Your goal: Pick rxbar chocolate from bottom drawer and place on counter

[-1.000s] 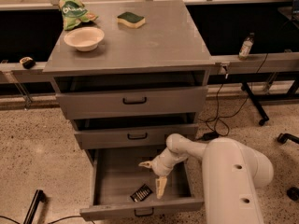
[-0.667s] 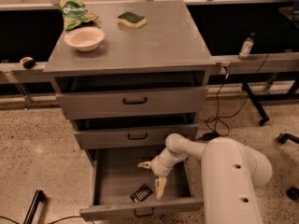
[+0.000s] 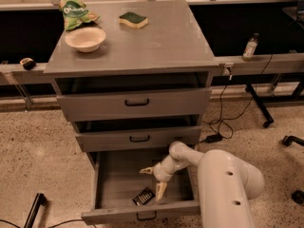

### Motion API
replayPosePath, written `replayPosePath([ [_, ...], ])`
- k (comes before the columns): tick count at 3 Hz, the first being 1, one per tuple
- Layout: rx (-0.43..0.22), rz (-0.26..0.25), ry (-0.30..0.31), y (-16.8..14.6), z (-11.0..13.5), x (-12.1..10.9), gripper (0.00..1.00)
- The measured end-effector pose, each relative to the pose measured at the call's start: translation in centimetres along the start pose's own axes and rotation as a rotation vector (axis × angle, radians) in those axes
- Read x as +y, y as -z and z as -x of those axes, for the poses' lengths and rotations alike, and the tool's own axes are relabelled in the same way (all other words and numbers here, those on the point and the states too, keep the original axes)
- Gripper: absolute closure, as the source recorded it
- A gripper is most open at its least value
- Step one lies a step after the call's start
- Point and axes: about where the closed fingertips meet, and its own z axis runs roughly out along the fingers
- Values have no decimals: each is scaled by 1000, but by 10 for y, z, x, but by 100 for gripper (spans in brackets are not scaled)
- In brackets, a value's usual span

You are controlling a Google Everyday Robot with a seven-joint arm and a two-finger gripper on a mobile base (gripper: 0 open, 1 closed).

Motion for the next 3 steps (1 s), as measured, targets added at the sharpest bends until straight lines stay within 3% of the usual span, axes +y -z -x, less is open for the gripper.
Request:
replayPosePath([
  [1, 11, 1, 39, -15, -16, -17, 21],
  [3, 12, 75, 34, -68, -51, -20, 22],
])
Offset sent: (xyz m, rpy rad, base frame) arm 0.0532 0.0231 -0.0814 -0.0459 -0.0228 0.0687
